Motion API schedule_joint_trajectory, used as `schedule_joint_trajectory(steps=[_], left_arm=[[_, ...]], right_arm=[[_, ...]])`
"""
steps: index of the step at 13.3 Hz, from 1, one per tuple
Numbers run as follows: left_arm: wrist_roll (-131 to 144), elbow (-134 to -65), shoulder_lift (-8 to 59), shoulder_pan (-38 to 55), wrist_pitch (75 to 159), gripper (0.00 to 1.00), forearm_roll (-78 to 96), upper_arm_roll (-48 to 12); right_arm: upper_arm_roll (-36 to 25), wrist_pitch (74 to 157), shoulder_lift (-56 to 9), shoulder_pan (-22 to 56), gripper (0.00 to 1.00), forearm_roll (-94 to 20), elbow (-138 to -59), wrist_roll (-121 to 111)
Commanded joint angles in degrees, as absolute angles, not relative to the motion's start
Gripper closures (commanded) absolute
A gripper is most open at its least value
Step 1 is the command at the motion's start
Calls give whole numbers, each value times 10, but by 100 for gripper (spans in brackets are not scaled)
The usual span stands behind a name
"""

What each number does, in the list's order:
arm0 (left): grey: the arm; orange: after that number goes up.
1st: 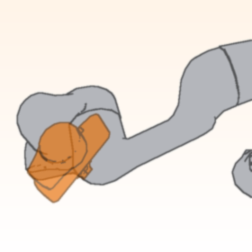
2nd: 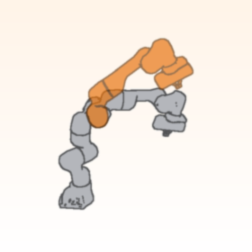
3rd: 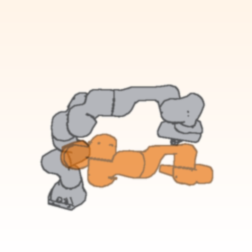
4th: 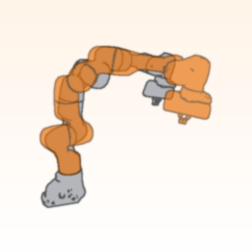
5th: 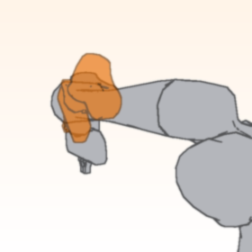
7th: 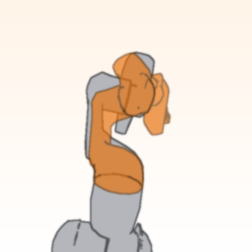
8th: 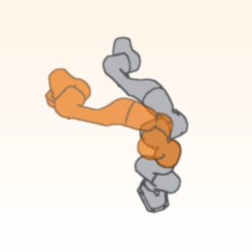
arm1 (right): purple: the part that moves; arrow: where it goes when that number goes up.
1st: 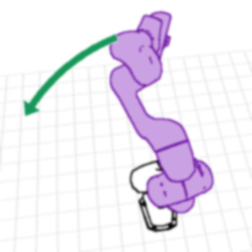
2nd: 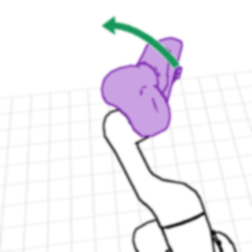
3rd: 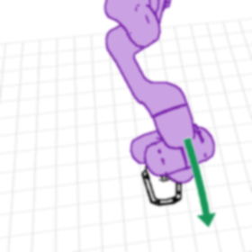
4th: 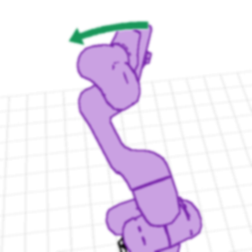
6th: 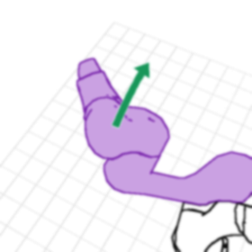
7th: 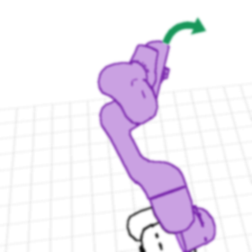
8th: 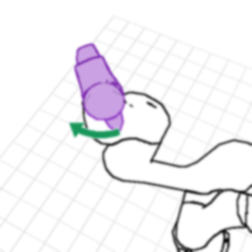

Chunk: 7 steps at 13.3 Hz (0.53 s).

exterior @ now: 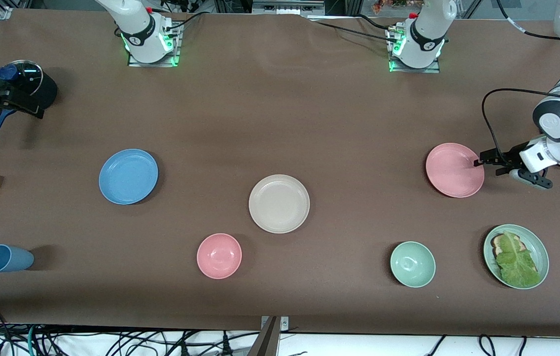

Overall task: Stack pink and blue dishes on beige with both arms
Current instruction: 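Move the left gripper down to the rim of the pink plate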

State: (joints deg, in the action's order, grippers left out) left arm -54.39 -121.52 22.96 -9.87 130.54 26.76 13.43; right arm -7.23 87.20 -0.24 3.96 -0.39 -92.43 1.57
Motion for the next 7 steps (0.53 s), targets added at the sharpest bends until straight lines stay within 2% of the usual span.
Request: schedule_joint_trajectory(steps=[1,7], left_arm=[[-557,-1201,244,-105,1304,1,302,133],[-558,-1201,269,-118,1304,3,341,133]], right_arm=[[-73,864,0,40,0,-8,-920,12],[-73,864,0,40,0,-8,-920,12]])
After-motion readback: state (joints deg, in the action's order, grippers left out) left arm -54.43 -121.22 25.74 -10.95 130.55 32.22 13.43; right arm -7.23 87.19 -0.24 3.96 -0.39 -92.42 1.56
